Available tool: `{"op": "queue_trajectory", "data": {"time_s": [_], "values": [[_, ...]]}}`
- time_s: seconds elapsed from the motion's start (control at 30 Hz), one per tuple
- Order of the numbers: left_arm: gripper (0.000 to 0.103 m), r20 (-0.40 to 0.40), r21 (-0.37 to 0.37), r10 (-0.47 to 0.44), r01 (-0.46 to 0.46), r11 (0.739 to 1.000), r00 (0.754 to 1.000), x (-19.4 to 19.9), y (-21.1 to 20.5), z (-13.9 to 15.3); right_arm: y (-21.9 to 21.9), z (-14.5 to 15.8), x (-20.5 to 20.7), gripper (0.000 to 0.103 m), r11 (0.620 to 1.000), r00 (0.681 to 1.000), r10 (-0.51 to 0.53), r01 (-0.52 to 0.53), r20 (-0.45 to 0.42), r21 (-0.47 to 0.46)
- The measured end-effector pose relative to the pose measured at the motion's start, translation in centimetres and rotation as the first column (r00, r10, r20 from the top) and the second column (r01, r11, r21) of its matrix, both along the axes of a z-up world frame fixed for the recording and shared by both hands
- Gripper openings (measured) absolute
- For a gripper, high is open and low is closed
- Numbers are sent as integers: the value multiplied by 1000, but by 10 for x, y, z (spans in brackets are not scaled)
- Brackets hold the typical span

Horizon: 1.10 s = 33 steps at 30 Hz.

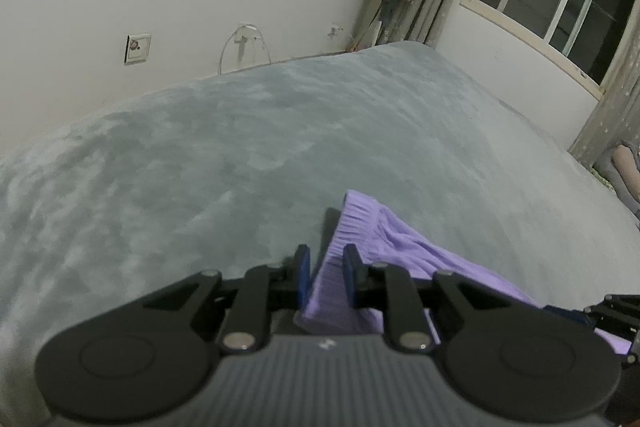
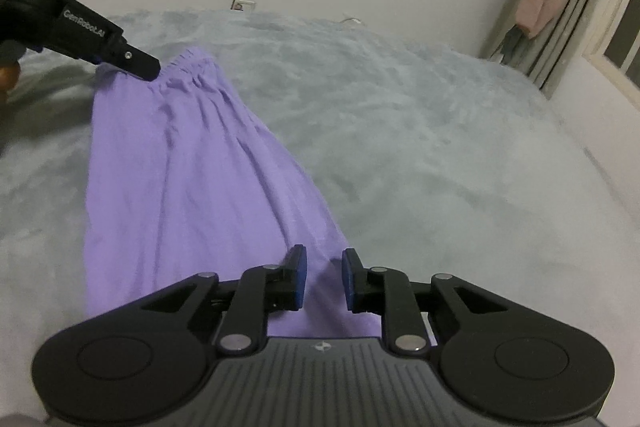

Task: Fold clothes

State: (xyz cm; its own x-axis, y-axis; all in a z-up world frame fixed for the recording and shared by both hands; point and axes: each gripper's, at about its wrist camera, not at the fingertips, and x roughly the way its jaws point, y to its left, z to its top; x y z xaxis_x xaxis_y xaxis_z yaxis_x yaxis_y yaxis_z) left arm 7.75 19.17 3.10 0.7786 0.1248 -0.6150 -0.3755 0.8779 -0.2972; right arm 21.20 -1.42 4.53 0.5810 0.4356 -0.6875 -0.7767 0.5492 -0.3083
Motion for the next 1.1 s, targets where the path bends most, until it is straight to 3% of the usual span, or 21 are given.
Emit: {"op": "queue_trajectory", "data": {"time_s": [0.1, 0.2, 0.4, 0.53, 0.7, 0.8, 0.93, 1.03, 1.1], "values": [[16, -1, -9, -9, 9, 1000, 1000, 1, 0, -1, 6, -8, -3, 5, 998, 999, 45, -45, 6, -37], [14, 1, -14, -7, 7, 1000, 1000, 0, 1, 0, 12, -6, -7, 2, 996, 997, 54, -50, 47, -79], [13, 5, -10, 7, -7, 1000, 1000, -2, 1, 1, -2, 20, -5, 2, 1000, 998, 1, -2, 68, 13], [13, 4, 10, 8, -8, 1000, 1000, -2, -1, 2, 3, 19, 3, 2, 1000, 996, -20, 21, 84, -9], [13, -9, 40, 16, -16, 999, 1000, 1, 0, -1, 21, 0, 20, 2, 993, 996, -42, 50, 80, -109], [13, -9, 47, 20, -19, 999, 1000, 1, 0, -1, 22, -5, 23, 2, 992, 994, -59, 68, 88, -104], [13, 20, 21, 35, -35, 999, 999, -3, 4, 3, 13, 5, 19, 2, 994, 990, -105, 107, 96, -15], [13, 20, 25, 42, -42, 999, 999, -3, 4, 3, 11, -2, 21, 2, 986, 981, -163, 167, 107, -24], [14, 11, -15, 42, -42, 999, 999, -1, 8, -2, 17, -15, 18, 3, 973, 966, -189, 209, 178, -102]]}}
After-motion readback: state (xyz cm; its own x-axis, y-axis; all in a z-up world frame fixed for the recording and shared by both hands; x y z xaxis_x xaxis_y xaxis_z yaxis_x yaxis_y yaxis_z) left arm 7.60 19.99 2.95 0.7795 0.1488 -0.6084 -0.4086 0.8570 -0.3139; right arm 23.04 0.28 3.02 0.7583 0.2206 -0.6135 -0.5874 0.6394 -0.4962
